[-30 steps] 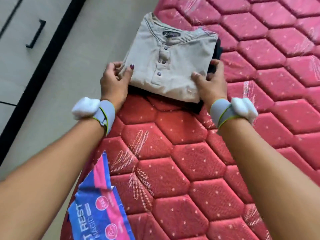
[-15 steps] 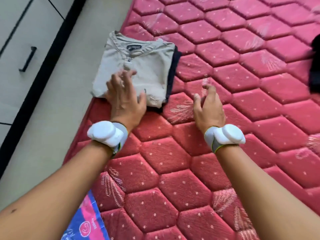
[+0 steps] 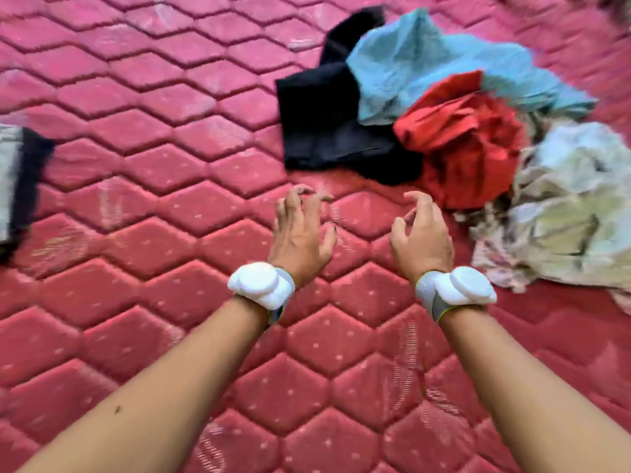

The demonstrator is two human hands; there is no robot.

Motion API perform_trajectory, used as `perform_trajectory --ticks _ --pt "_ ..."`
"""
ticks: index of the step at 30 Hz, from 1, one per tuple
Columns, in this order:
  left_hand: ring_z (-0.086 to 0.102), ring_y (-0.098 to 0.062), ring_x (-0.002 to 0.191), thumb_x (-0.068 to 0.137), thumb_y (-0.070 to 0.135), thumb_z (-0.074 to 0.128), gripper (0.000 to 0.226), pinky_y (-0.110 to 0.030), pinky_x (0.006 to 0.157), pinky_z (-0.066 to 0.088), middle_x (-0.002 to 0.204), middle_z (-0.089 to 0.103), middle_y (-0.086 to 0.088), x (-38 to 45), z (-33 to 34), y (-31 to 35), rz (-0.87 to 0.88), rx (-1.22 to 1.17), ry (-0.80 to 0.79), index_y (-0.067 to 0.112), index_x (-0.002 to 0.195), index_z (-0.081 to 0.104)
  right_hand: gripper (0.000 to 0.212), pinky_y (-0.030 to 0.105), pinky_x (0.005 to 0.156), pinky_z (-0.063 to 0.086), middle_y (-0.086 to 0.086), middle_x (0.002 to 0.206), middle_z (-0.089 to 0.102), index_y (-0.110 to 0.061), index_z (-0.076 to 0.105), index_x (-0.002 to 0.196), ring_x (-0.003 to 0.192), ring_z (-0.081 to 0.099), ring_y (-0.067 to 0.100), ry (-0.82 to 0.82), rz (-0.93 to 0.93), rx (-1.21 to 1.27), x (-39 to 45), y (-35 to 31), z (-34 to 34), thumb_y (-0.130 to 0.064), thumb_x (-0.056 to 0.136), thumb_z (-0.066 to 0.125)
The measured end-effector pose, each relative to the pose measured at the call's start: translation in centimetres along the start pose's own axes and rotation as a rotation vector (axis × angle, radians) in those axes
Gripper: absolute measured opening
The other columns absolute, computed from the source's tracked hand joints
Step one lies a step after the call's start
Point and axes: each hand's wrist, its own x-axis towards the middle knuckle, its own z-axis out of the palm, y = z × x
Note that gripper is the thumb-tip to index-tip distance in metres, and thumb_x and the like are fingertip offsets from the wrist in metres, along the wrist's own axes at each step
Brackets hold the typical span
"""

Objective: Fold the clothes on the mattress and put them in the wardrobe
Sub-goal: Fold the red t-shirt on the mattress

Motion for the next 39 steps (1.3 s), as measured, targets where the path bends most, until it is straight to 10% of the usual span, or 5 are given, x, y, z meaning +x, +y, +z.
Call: perform_trajectory --ticks 11,18,24,32,39 --pt "0.025 -0.033 0.139 0.078 0.014 0.063 0.078 -0.029 0.113 0.016 0.147 0.02 -0.023 12.1 6.8 11.8 0.134 -0.253 -0.045 0.003 0.145 0.026 0.085 0.043 0.094 0.041 0.015 0.156 0.011 -0.029 0.018 0.149 0.129 0.039 0.038 0.163 -0.037 -0.187 12.0 5.9 -4.2 -0.012 0.077 0.06" --pt "0.061 -0.03 0.103 0.068 0.017 0.045 0.052 -0.033 0.092 0.045 0.111 0.066 -0.016 14.6 5.8 11.6 0.09 -0.139 -0.062 0.01 0.115 0.065 0.027 0.039 0.075 0.045 0.013 0.103 0.066 -0.021 0.061 0.106 0.095 0.061 0.035 0.006 -0.18 -0.027 11.4 7.9 -5.3 -0.027 0.084 0.047" --pt "0.06 -0.039 0.086 0.066 0.021 0.033 0.04 -0.038 0.074 0.043 0.09 0.065 -0.022 7.3 4.8 4.2 0.074 0.138 -0.404 0.004 0.084 0.063 0.019 0.036 0.066 0.038 0.021 0.09 0.063 -0.024 0.048 0.1 0.088 0.061 0.041 -0.397 -0.111 -0.346 3.7 11.9 -2.3 -0.033 0.083 0.049" --pt "0.054 -0.037 0.111 0.071 0.084 0.041 0.073 -0.045 0.092 0.043 0.111 0.063 -0.014 3.2 3.1 1.6 -0.495 0.166 -0.133 0.022 0.107 0.052 0.02 0.024 0.066 0.044 -0.008 0.065 0.057 -0.022 0.059 0.068 0.077 0.055 0.014 -1.13 -0.354 -0.061 -0.7 6.9 -2.2 -0.034 0.084 0.057" --pt "0.048 -0.037 0.109 0.08 0.032 0.063 0.037 -0.046 0.088 0.042 0.112 0.057 -0.015 1.6 3.4 1.1 -0.231 0.375 -0.153 0.011 0.109 0.057 0.062 0.045 0.091 0.039 0.011 0.13 0.04 -0.026 0.043 0.131 0.117 0.041 0.036 -0.106 -0.02 -0.191 1.2 7.7 -2.0 -0.041 0.076 0.067"
